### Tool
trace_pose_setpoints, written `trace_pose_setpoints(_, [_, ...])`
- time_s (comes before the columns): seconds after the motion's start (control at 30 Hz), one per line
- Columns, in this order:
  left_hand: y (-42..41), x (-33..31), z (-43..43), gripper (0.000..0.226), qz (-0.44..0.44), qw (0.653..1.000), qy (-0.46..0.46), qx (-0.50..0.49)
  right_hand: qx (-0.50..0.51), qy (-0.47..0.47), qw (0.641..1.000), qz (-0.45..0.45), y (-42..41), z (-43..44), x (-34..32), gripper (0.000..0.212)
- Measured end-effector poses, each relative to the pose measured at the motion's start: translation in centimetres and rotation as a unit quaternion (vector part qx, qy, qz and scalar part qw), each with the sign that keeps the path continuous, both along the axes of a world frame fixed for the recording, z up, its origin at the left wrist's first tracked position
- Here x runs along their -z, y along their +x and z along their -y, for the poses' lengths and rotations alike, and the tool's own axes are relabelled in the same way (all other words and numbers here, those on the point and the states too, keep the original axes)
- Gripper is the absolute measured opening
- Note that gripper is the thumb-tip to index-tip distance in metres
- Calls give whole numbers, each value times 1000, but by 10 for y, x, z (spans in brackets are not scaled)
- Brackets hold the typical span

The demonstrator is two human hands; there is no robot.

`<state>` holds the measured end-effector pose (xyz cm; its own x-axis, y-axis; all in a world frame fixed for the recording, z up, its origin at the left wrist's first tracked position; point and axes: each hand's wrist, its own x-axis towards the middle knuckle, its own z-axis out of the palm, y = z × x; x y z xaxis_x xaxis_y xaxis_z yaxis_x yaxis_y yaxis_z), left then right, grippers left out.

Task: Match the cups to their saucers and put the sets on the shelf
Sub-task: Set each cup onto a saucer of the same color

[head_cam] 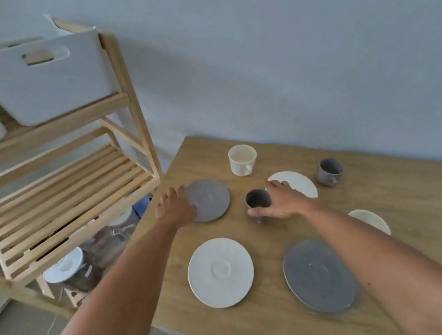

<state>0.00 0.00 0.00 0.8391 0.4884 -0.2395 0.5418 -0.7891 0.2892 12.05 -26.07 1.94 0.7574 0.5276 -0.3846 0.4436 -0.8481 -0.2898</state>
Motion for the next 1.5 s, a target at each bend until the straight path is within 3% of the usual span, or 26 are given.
trace_pose_setpoints(0.17, [-8,18,-4,75,14,992,-92,-86,32,58,997,-38,-2,1,14,104])
trace_pose_setpoints(0.3, [-12,35,-9,60,57,986,-124,-92,86,121,987,-56,-6,1,23,104])
trace_pose_setpoints(0.4, [-15,43,-10,62,84,977,-157,-121,111,162,979,-59,-7,2,29,90])
trace_pose_setpoints(0.67, [-23,57,-15,55,152,951,-227,-147,67,240,966,-77,2,-33,10,58])
trace_pose_setpoints(1.0, [-27,52,-13,52,176,943,-233,-158,-24,244,965,-94,7,-124,18,71])
trace_pose_setpoints(1.5, [-27,57,-15,52,177,937,-251,-167,-43,225,967,-109,10,-141,28,80])
